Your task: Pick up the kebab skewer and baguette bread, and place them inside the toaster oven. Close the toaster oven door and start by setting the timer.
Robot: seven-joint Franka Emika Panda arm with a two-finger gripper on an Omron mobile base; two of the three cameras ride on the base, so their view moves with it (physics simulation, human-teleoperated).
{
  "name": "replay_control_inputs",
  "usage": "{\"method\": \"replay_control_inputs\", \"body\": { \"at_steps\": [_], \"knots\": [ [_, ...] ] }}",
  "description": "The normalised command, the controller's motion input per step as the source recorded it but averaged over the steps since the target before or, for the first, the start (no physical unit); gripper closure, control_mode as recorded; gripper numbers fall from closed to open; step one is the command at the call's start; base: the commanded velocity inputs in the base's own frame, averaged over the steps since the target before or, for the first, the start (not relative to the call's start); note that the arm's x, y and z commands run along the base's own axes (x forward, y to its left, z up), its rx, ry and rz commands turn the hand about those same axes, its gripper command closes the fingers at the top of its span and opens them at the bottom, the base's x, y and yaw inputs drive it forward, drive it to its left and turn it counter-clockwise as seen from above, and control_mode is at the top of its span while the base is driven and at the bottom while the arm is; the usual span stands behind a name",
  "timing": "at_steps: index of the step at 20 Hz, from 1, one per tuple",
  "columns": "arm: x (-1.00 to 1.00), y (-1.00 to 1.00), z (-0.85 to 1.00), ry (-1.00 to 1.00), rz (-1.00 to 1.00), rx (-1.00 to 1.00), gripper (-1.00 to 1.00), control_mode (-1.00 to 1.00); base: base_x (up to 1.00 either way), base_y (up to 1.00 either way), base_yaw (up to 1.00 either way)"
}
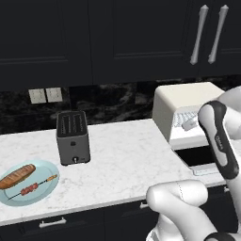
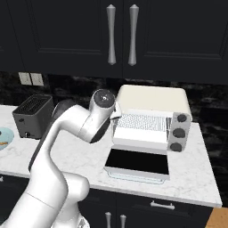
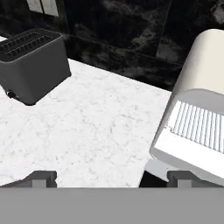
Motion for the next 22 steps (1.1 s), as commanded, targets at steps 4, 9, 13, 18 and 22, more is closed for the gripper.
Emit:
{"method": "replay_control_inputs", "body": {
  "at_steps": [4, 9, 13, 18, 22],
  "knots": [
    [0.33, -0.52, -0.45, -0.27, 0.13, 0.06, -1.0, -1.0, 0.0, 0.0, 0.0],
    [0.31, -0.52, -0.37, -0.21, 0.04, 0.07, -1.0, -1.0, 0.0, 0.0, 0.0],
    [0.4, -0.29, -0.39, -0.16, -0.12, 0.14, -1.0, -1.0, 0.0, 0.0, 0.0],
    [0.35, -0.19, -0.3, -0.17, -0.09, 0.14, -1.0, -1.0, 0.0, 0.0, 0.0],
    [0.32, -0.52, -0.06, -0.08, -0.07, 0.07, -1.0, -1.0, 0.0, 0.0, 0.0]
  ]
}}
